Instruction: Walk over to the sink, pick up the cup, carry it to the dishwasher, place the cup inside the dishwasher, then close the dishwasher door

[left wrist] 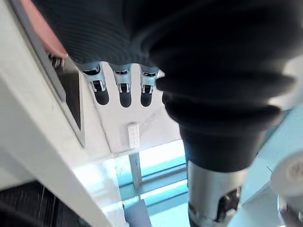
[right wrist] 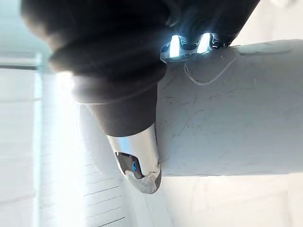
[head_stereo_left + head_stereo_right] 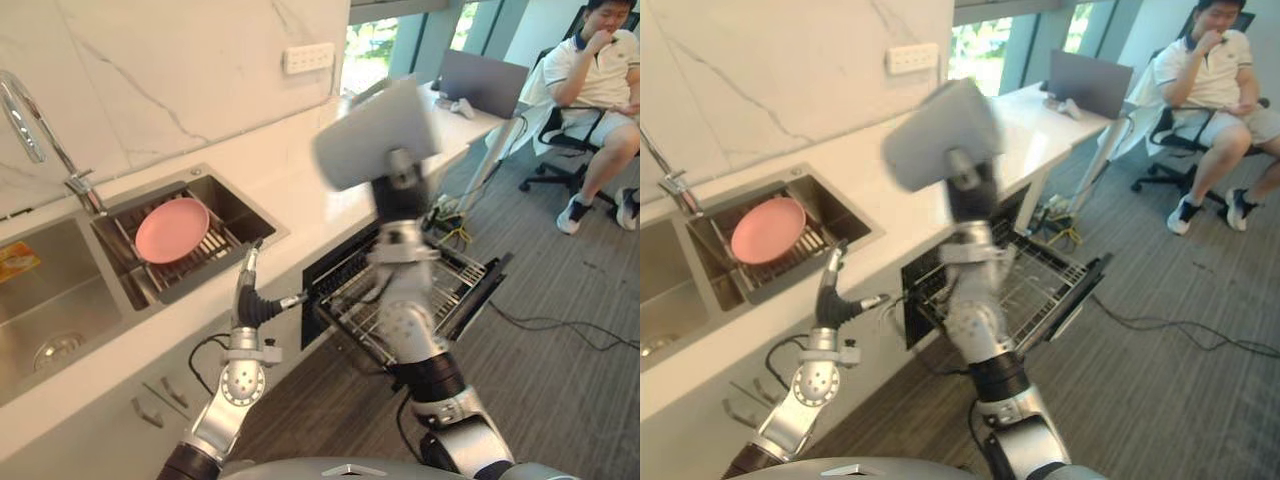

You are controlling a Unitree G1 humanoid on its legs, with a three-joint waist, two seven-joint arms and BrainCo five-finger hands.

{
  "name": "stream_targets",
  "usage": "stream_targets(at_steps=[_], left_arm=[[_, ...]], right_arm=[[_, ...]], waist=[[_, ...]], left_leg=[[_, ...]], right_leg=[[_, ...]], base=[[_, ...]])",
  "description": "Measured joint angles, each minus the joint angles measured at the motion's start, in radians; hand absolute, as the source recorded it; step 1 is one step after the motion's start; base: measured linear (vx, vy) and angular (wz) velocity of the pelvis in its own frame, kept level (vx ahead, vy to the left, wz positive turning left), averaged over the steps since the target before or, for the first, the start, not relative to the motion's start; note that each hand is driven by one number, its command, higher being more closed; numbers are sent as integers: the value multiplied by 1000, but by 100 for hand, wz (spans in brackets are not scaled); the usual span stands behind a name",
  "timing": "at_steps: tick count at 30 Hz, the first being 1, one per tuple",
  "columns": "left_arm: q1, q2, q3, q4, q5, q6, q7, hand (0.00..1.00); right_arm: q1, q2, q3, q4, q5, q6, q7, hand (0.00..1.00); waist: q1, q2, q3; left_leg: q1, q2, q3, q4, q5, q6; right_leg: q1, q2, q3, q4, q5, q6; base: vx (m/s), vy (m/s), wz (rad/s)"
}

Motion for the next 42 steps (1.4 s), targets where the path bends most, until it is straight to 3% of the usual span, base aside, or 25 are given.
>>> stream_targets(at_steps=[2, 3, 4, 6, 8, 11, 14, 18, 24, 30, 33, 36, 42], left_arm=[[0, -1, -5, -21, -90, -5, -71, 0], [-1, -1, -9, -45, -281, -5, -212, 0], [-1, -1, -13, -49, -342, -3, -254, 0], [1, -1, -27, -49, -573, 46, -407, 0], [5, 8, -41, -29, -707, 109, -507, 0], [28, 15, -57, 90, -784, 213, -615, 0], [87, 42, -82, 175, -722, 246, -642, 0], [149, 57, -17, 346, -555, 253, -617, 0], [194, 61, 244, 628, -278, 240, -394, 0], [277, 66, 387, 746, -43, 268, -228, 0], [297, 59, 410, 756, -25, 306, -186, 0], [312, 21, 471, 757, -25, 313, -167, 0], [321, 1, 473, 750, -26, 328, -169, 0]], right_arm=[[1, -30, -38, 2, -35, -10, -8, 100], [11, -69, -105, 5, -99, -16, -39, 100], [19, -82, -131, 8, -123, -19, -51, 100], [57, -132, -249, 63, -204, -44, -84, 100], [77, -173, -323, 130, -253, -49, -126, 100], [95, -227, -407, 238, -326, -46, -186, 100], [155, -263, -441, 273, -366, -27, -198, 100], [226, -274, -436, 337, -492, 32, -197, 100], [250, -273, -410, 511, -671, 108, -194, 100], [245, -280, -381, 664, -809, 213, -197, 100], [233, -283, -368, 702, -863, 248, -198, 100], [205, -326, -366, 742, -911, 278, -198, 100], [108, -395, -327, 871, -996, 327, -198, 100]], waist=[[-4, 6, 5], [-22, 14, 14], [-25, 15, 16], [-30, 14, 17], [-37, 14, 22], [-63, 15, 41], [-69, 16, 58], [-66, 14, 66], [-52, 8, 97], [-14, 9, 98], [1, 10, 101], [10, 18, 113], [35, 31, 166]], left_leg=[[-1, 2, 11, 2, -3, 0], [-3, 4, 15, 8, -8, 2], [-3, 5, 17, 12, -11, 0], [-2, 6, 27, 14, -18, 2], [-2, 5, 36, 14, -21, 3], [-4, 3, 38, 12, -23, 5], [-4, 4, 36, 8, -23, 5], [-10, 3, 30, 7, -23, 5], [-6, -4, -17, 9, -22, 7], [-17, -11, -48, 12, -21, 9], [-29, -19, -73, 13, -19, 11], [-52, -35, -102, 16, -12, 21], [-100, -57, -151, 38, -5, 32]], right_leg=[[-6, 0, 5, 0, 2, 0], [-8, 1, 10, 0, 5, 3], [-8, 1, 15, 0, 5, 3], [-11, 2, 29, 0, 6, 3], [-15, 0, 31, 0, 7, 6], [-16, -3, 33, 0, 11, 4], [-17, -3, 30, 0, 11, 4], [-19, -3, 23, 0, 11, 4], [15, -12, -31, 0, -5, 21], [27, -20, -72, 0, -10, 23], [31, -26, -96, 0, -12, 26], [31, -38, -127, 1, -10, 30], [23, -54, -169, 1, -5, 39]], base=[[-5, 24, -17], [-1, 23, -12], [11, 31, -13], [17, 29, -12], [16, 28, -10], [8, 36, -3], [0, 0, 0], [5, 13, 7], [-26, 16, 21], [8, 22, 20], [15, 32, 25], [1, 49, 31], [-44, 53, 26]])
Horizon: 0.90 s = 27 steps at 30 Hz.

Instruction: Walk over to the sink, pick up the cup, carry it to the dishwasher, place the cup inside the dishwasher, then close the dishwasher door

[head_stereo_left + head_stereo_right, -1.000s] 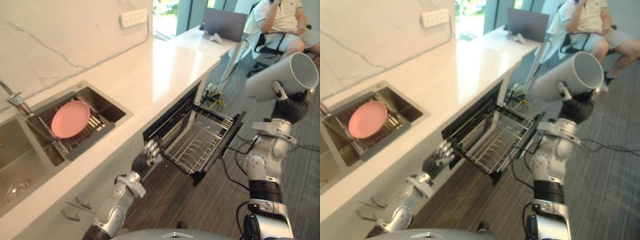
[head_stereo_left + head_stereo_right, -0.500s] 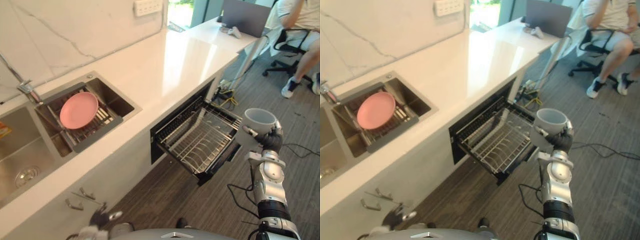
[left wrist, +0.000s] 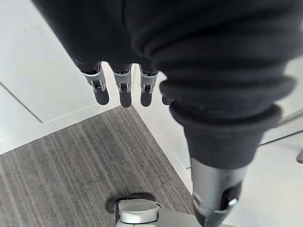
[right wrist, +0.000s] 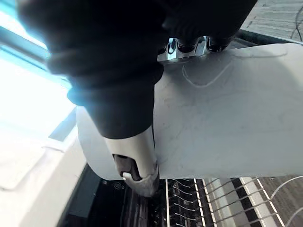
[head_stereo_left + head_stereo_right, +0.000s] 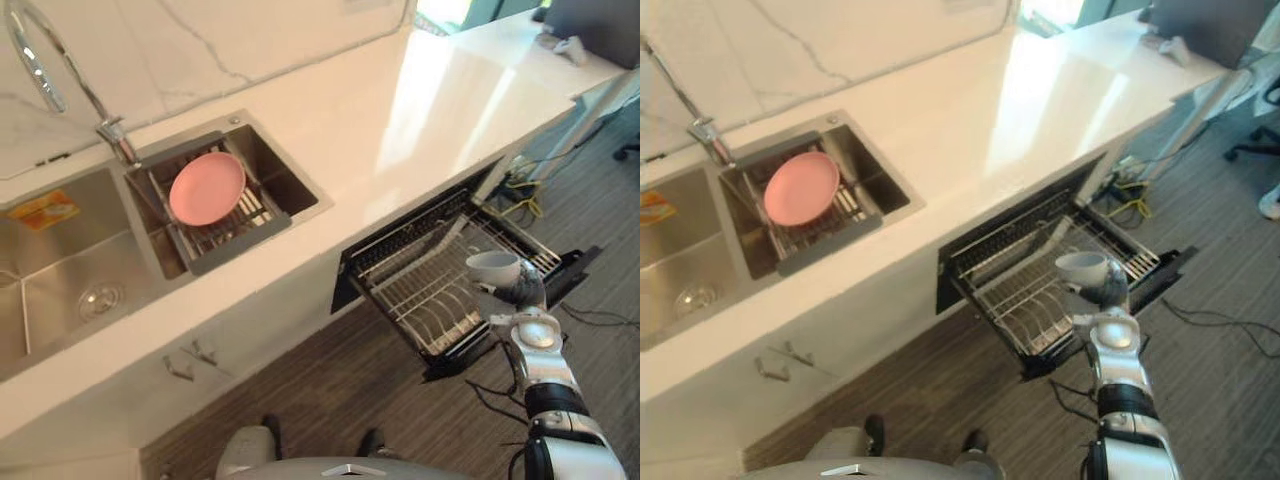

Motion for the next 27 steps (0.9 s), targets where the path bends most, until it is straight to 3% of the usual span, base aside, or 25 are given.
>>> stream_targets(at_steps=[6, 8, 10, 13, 17, 20, 22, 24, 27], left_arm=[[-16, -9, 0, -1, -36, -25, -7, 0], [-16, -5, 2, -1, -50, -28, -8, 0], [-17, -1, 19, -1, -51, -35, -22, 0], [-36, 27, 42, 1, -91, -43, -50, 0], [-117, 50, 44, -12, -118, -41, -73, 0], [-128, 48, 25, -28, -130, -41, -73, 0], [-127, 37, -45, -27, -130, -29, -61, 0], [-127, 23, -70, -20, -129, -27, -56, 0], [-125, 31, -86, -17, -128, -19, -51, 0]], right_arm=[[-118, -47, 25, 78, -72, 38, -29, 100], [-123, -46, 37, 84, -76, 64, -37, 100], [-124, -39, 63, 85, -78, 83, -44, 100], [-200, -15, 114, 126, -77, 98, -52, 100], [-313, -15, 111, 197, -65, 113, -87, 100], [-351, -20, 110, 206, -46, 130, -86, 100], [-360, -64, 84, 214, -14, 143, -85, 100], [-358, -83, 66, 214, -11, 147, -87, 100], [-346, -120, 65, 214, 10, 154, -99, 100]], waist=[[24, 42, 91], [33, 39, 99], [50, 29, 115], [68, -13, 155], [90, -22, 238], [101, -13, 251], [107, 24, 267], [105, 42, 273], [110, 49, 274]], left_leg=[[-107, -25, -40, 47, 13, 17], [-125, -35, -53, 48, 17, 23], [-128, -40, -54, 43, 19, 26], [-169, -39, -48, 24, 38, 26], [-220, -36, -51, 28, 60, 28], [-252, -42, -70, 45, 62, 29], [-246, -66, -115, 43, 71, 38], [-241, -84, -143, 25, 89, 44], [-222, -106, -171, -39, 130, 52]], right_leg=[[-59, -18, -38, 7, 29, 6], [-69, -24, -47, 7, 32, 9], [-73, -27, -45, 6, 32, 10], [-133, -25, -27, 6, 39, 1], [-179, -20, -27, 7, 60, -9], [-190, -22, -42, 11, 62, -9], [-177, -44, -62, 55, 34, 4], [-170, -62, -89, 78, 20, 13], [-170, -89, -121, 109, 0, 23]], base=[[-55, 66, 23], [-33, 74, 21], [-15, 56, 8], [-51, 39, -7], [-69, 22, 4], [-24, 34, 23], [-16, 66, 52], [-36, 93, 57], [-53, 80, 42]])
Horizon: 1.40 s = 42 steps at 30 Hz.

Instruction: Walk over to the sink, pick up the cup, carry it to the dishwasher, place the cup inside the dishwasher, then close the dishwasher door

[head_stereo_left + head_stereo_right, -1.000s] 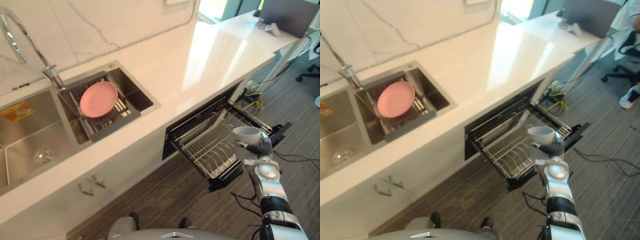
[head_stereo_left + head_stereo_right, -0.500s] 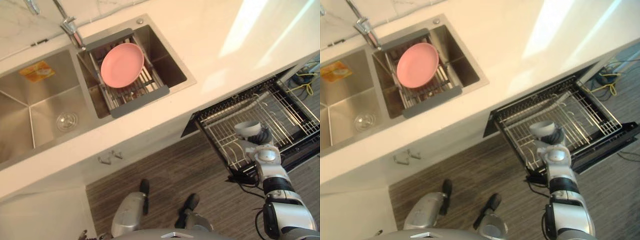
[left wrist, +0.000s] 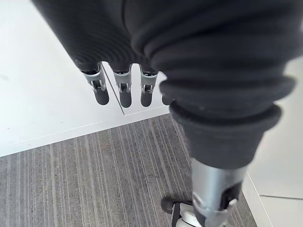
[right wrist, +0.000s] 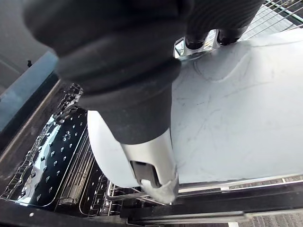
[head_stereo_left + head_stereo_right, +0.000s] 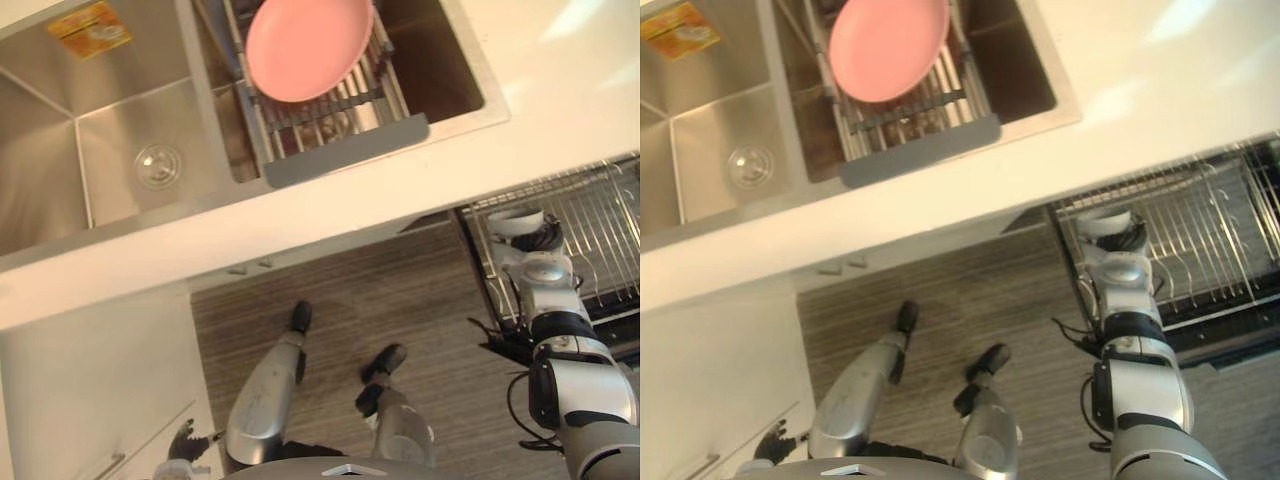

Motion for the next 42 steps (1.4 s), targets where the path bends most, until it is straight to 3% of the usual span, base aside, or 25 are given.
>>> stream_targets(at_steps=[1, 2, 7, 12, 19, 27, 31, 34, 37, 38, 40, 42], left_arm=[[0, 7, 0, 1, -1, -1, -10, 0], [0, 10, 0, 1, -1, -2, -19, 0], [0, 14, -1, 13, -2, -15, -37, 0], [0, 14, -15, 29, -1, -46, -36, 0], [0, 15, -19, 30, -1, -47, -33, 0], [0, 17, -37, 32, -1, -47, -32, 0], [2, 17, -34, 28, -1, -46, -22, 0], [17, 15, -1, 27, -1, -41, -19, 0], [18, 28, 32, 5, 2, -6, -22, 0], [5, 28, 48, -6, 2, 12, -26, 0], [-3, 7, 75, -41, -13, 63, -36, 0], [-1, -36, 119, -49, -58, 87, -35, 0]], right_arm=[[-1, -5, 0, 0, 1, -3, -1, 100], [-1, -6, 0, -1, 1, -6, -3, 0], [-4, -19, 3, -1, 11, -7, -3, 0], [-17, -29, 13, 20, 15, 42, 28, 0], [-53, -10, 41, 57, 16, 101, 25, 0], [-35, -9, 26, 44, 87, 77, -12, 0], [67, 35, -25, -184, 205, 49, -39, 0], [193, 161, -110, -421, 252, 11, -94, 0], [402, 304, -176, -696, 284, -18, -142, 0], [471, 351, -202, -779, 292, -38, -153, 0], [558, 427, -240, -927, 328, -91, -167, 0], [621, 478, -241, -1075, 348, -153, -151, 0]], waist=[[4, 1, 0], [5, 2, -1], [11, 19, -1], [11, 22, -2], [20, 28, -6], [14, 25, -9], [-10, 10, -22], [-37, -24, -79], [-95, -82, -146], [-117, -99, -155], [-127, -114, -165], [-135, -105, -187]], left_leg=[[4, -5, -4, -19, 9, 1], [5, -7, -4, -28, 10, -3], [6, -14, -6, -44, 23, 1], [11, -11, -5, -58, 37, 1], [13, -2, 6, -60, 40, -3], [48, 6, 38, -93, 50, -2], [69, 12, 42, -108, 53, -10], [84, 20, 35, -107, 35, -17], [98, -5, -36, -82, 31, -21], [103, -13, -72, -52, 21, -31], [158, -12, -97, -26, 5, -46], [184, -3, -84, -2, -30, -49]], right_leg=[[-4, -6, -5, 5, -2, 2], [-6, -9, -6, 5, -2, 2], [-12, -16, -6, 6, 3, 6], [-11, -11, -6, -6, 5, 5], [-10, 1, 7, -29, 19, -2], [5, 12, 39, -59, 44, -7], [23, 22, 43, -78, 52, -9], [24, 24, 62, -34, 8, 4], [23, 16, 294, 117, -151, 36], [47, 16, 306, 155, -195, 37], [102, 8, 283, 223, -252, 27], [123, 3, 278, 271, -290, 20]], base=[[-52, 70, 22], [-55, 63, 9], [-28, 29, 1], [0, 0, 0], [-11, -10, -5], [-44, 4, -13], [-6, -15, -6], [56, -36, 4], [144, -79, 73], [108, -131, 92], [23, -164, 50], [-74, -98, 7]])
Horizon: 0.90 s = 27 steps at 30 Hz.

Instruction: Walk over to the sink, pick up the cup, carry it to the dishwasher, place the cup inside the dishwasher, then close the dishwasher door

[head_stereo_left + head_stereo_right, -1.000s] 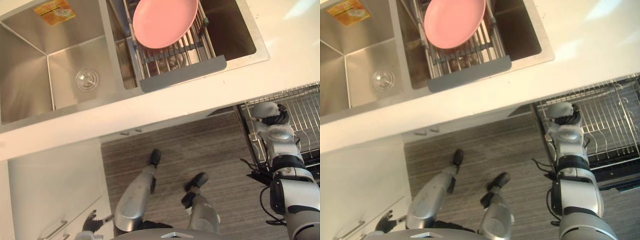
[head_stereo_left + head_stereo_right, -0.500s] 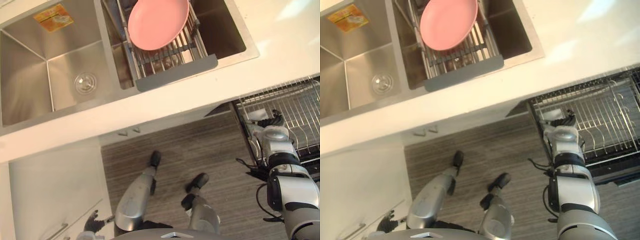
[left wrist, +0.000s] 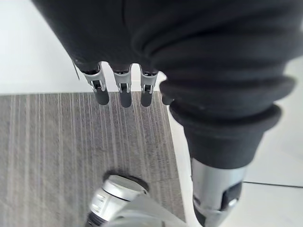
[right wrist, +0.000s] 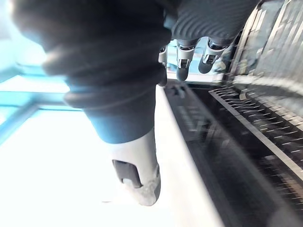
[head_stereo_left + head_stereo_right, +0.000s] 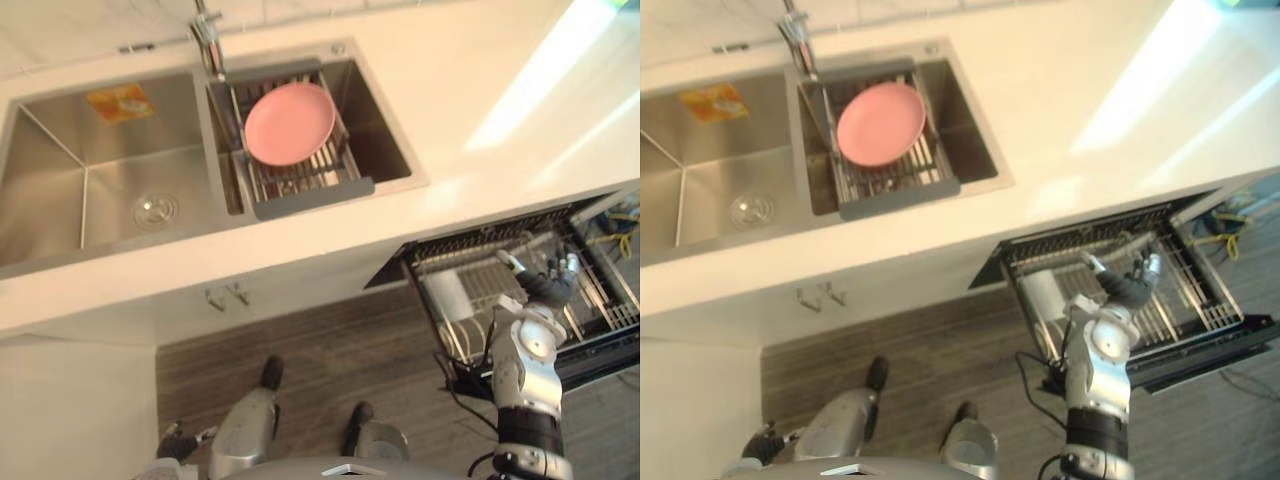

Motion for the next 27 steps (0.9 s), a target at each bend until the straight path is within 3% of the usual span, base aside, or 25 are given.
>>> stream_targets(at_steps=[4, 8, 10, 17, 21, 25, 27], left_arm=[[33, -57, 66, 0, -81, 3, 8, 0], [38, -78, 82, 6, -114, 3, 8, 0], [27, -76, 82, 24, -121, 4, 2, 0], [-5, -53, 79, 97, -178, -4, -32, 0], [-11, -46, 78, 149, -187, -16, -71, 0], [-12, -37, 65, 176, -183, -48, -128, 0], [-20, -4, 19, 198, -173, -63, -169, 0]], right_arm=[[108, 68, -1, -198, 73, -120, 128, 0], [129, 82, -3, -241, 137, -186, 218, 0], [128, 81, -14, -242, 177, -214, 290, 0], [112, 60, -33, -243, 178, -226, 447, 0], [78, 3, -21, -240, 178, -227, 448, 0], [77, -9, 7, -224, 198, -228, 445, 0], [82, -9, 27, -183, 198, -226, 436, 0]], waist=[[-16, 27, -66], [-33, 52, -99], [-44, 58, -103], [-48, 56, -120], [-58, 49, -120], [-64, 42, -131], [-71, 20, -151]], left_leg=[[-2, 88, 171, 87, -62, -7], [-19, 118, 206, 146, -90, -8], [-20, 154, 275, 185, -101, 3], [-32, 141, 304, 174, -96, 15], [-34, 135, 357, 180, -111, 18], [-49, 99, 371, 265, -192, 40], [-34, 56, 384, 264, -231, 62]], right_leg=[[35, 22, 6, 24, -38, -4], [42, 38, 14, 32, -39, -12], [70, 46, 4, 28, -38, -15], [79, 34, 7, -9, -28, -6], [86, 10, 17, -39, -13, 15], [85, -42, 36, -9, -43, 55], [65, -88, 64, 70, -47, 71]], base=[[-115, -74, -10], [-19, -25, -10], [8, -15, 16], [12, 26, 11], [53, 63, -2], [108, 141, -7], [203, 182, 3]])
